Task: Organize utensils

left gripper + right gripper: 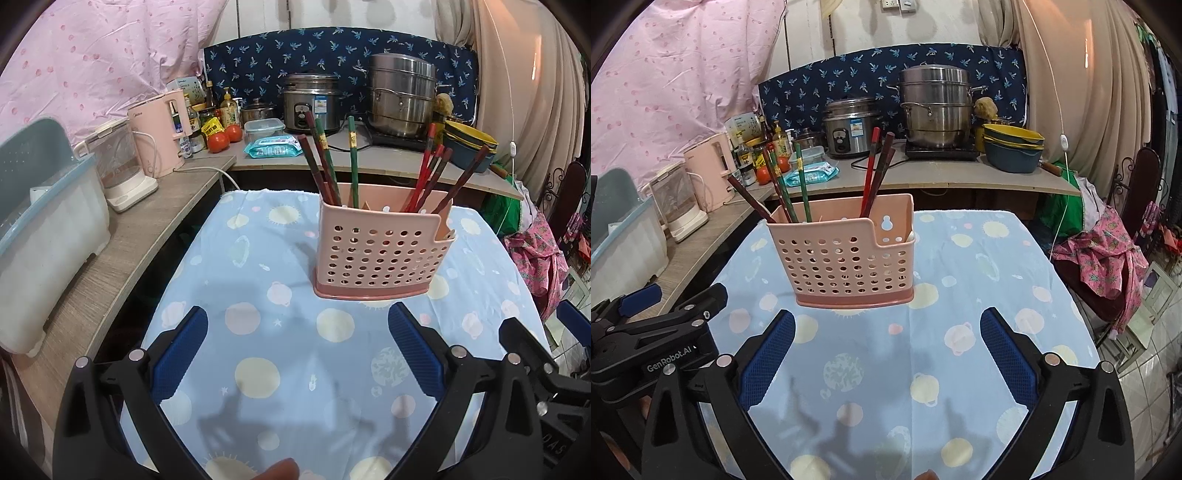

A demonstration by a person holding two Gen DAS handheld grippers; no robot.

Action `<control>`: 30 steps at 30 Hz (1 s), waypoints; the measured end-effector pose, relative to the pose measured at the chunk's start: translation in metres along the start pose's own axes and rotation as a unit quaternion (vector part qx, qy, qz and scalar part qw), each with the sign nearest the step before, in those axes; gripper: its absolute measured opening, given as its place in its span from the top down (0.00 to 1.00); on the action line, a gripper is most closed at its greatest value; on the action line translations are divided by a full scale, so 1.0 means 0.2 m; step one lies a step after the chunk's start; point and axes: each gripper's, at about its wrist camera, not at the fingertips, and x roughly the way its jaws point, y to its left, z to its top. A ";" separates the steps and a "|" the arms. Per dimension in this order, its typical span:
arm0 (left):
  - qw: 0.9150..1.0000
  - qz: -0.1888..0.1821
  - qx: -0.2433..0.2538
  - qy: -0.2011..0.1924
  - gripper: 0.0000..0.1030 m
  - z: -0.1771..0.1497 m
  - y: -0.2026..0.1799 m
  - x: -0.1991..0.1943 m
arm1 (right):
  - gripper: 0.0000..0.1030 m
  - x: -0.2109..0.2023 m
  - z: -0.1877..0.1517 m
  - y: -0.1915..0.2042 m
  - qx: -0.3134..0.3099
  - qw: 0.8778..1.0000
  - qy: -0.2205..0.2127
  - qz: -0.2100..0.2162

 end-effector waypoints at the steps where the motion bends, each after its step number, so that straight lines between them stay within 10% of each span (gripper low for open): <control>1: 1.000 0.000 0.000 0.001 0.09 0.00 0.00 0.00 | 0.06 0.00 0.00 -0.01 0.002 1.000 0.001 -0.001; 30: 1.000 0.005 0.004 0.005 0.09 -0.02 -0.01 0.01 | 0.06 0.03 -0.03 0.01 0.001 1.000 0.016 0.004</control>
